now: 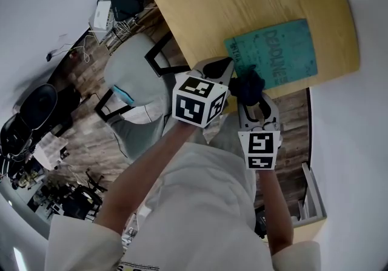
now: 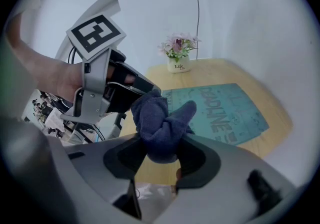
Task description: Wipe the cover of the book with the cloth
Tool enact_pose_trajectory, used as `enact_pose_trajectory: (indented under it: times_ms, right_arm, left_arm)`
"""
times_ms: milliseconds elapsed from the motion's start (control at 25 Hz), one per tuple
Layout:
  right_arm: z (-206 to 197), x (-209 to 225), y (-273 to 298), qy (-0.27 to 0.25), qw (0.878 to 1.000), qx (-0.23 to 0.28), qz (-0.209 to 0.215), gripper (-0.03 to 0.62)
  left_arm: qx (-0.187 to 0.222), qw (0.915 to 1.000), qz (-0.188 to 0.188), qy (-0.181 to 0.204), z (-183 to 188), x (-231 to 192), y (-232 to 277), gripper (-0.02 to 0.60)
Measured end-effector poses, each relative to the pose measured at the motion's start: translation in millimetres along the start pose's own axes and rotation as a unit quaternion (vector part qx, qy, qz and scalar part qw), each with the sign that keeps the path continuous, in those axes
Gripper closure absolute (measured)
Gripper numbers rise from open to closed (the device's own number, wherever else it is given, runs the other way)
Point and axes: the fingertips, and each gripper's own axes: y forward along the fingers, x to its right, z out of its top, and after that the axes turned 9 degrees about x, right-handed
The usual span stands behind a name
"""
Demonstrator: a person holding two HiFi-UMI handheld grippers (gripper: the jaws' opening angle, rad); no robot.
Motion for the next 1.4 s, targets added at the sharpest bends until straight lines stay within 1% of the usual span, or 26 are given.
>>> enact_pose_trajectory:
  times_ms: [80,200,280,360,560,640,720,880,1000,1200,1400]
  right_arm:
    - [2.7,-4.0,-3.4,-0.006,1.0,0.0,0.017,0.411]
    - [11.1,11.8,-13.9,-0.022,1.0,0.008,0.008,0.411]
    - [18.5,35.4,-23.8,-0.027,0.999,0.017,-0.017,0.411]
    - [24.8,63.0,-32.2,-0.025,0.998,0.025,-0.051,0.411]
    - [38.5,138.9,-43.7,0.009,0.989,0.043,-0.139,0.411]
    - [44.9,164.2,-46.5,0.017,0.985,0.053,-0.165,0.411]
    - [50.4,183.4,-45.9,0.018,0.982,0.062,-0.18,0.411]
    - [55.9,210.7,-38.7,0.018,0.978,0.065,-0.196,0.411]
    - [57.8,221.8,-30.5,0.023,0.978,0.063,-0.199,0.411]
    - [46.8,230.2,-17.7,0.024,0.978,0.041,-0.205,0.411]
    - [32.2,226.2,-10.6,0.025,0.979,0.015,-0.203,0.411]
  left_arm:
    - [0.001,1.0,0.004,-0.008,1.1,-2.6,-4.4,0.571]
    - [0.003,0.9999,0.007,-0.009,2.7,-3.4,-10.4,0.571]
    - [0.006,0.9999,0.01,-0.01,3.9,-1.6,-14.7,0.571]
    - [0.006,0.9998,0.014,-0.011,4.8,-0.8,-20.7,0.571]
    - [0.009,0.9996,0.022,-0.015,7.9,-2.2,-27.1,0.571]
    - [0.01,0.9996,0.023,-0.014,7.7,-1.3,-28.3,0.571]
    - [0.011,0.9996,0.025,-0.01,7.4,-0.8,-29.4,0.571]
    - [0.012,0.9996,0.025,-0.004,6.9,0.7,-31.1,0.571]
    - [0.015,0.9996,0.025,-0.001,8.7,1.8,-33.6,0.571]
    - [0.019,0.9995,0.027,0.004,9.4,3.4,-36.5,0.571]
    - [0.021,0.9993,0.029,0.004,8.5,3.1,-41.9,0.571]
